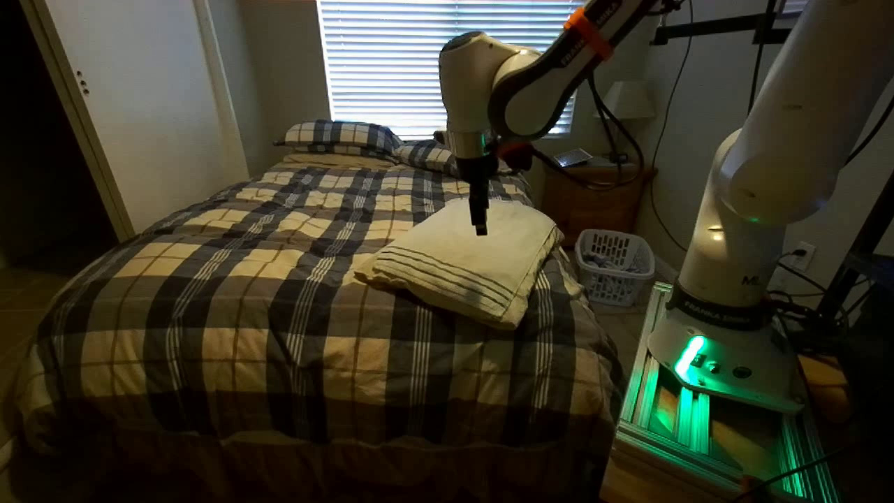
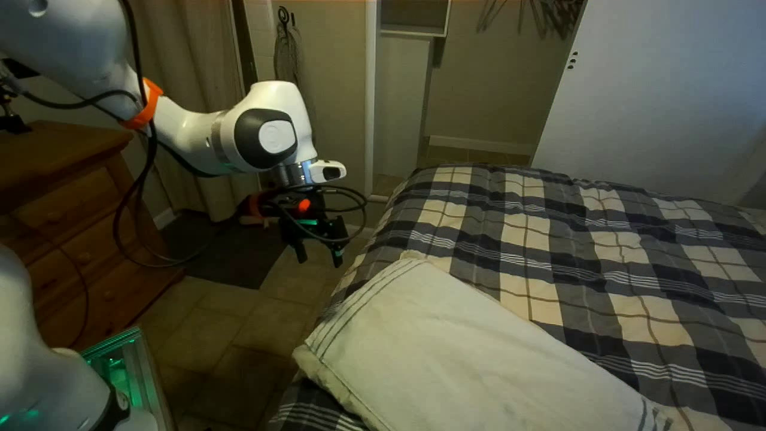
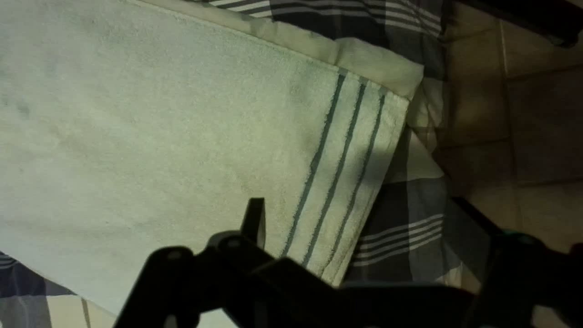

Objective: Fold the towel

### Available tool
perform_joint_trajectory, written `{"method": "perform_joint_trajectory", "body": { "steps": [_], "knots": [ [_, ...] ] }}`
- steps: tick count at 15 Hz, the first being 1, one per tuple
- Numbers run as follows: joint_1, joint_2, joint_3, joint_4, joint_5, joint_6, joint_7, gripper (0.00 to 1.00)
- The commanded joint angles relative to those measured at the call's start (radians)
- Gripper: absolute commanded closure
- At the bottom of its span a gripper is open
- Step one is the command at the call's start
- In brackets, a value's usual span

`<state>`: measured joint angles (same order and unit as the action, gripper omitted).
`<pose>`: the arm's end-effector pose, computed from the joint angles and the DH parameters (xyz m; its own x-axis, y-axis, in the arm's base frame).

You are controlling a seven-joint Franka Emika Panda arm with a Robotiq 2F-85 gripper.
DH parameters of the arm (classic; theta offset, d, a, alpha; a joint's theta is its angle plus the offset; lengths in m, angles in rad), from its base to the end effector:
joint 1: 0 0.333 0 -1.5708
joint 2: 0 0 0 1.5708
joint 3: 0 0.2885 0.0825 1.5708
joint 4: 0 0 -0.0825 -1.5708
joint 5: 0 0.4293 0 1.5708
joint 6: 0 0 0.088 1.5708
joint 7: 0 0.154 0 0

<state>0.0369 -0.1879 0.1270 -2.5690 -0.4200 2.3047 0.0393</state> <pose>0.4602 0.0495 0.2206 0.9153 0.3868 -0.1123 0.4022 -0.8626 0.3068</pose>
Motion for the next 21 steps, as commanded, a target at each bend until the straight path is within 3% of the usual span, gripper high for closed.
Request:
{"method": "perform_joint_trajectory", "body": {
  "steps": [1, 4, 5, 10, 11, 21],
  "knots": [
    [0.029, -0.094, 0.048, -0.170, -0.091, 0.084, 0.132, 0.00],
    [0.032, -0.137, 0.072, -0.275, -0.117, 0.186, 0.215, 0.00],
    [0.017, -0.053, 0.090, -0.188, -0.140, 0.203, 0.253, 0.00],
    [-0.037, 0.001, 0.092, -0.201, -0.297, 0.445, 0.478, 0.00],
    [-0.012, -0.034, 0.092, -0.201, -0.214, 0.375, 0.387, 0.00],
    [-0.064, 0.098, 0.103, -0.201, -0.351, 0.418, 0.544, 0.00]
  ]
}}
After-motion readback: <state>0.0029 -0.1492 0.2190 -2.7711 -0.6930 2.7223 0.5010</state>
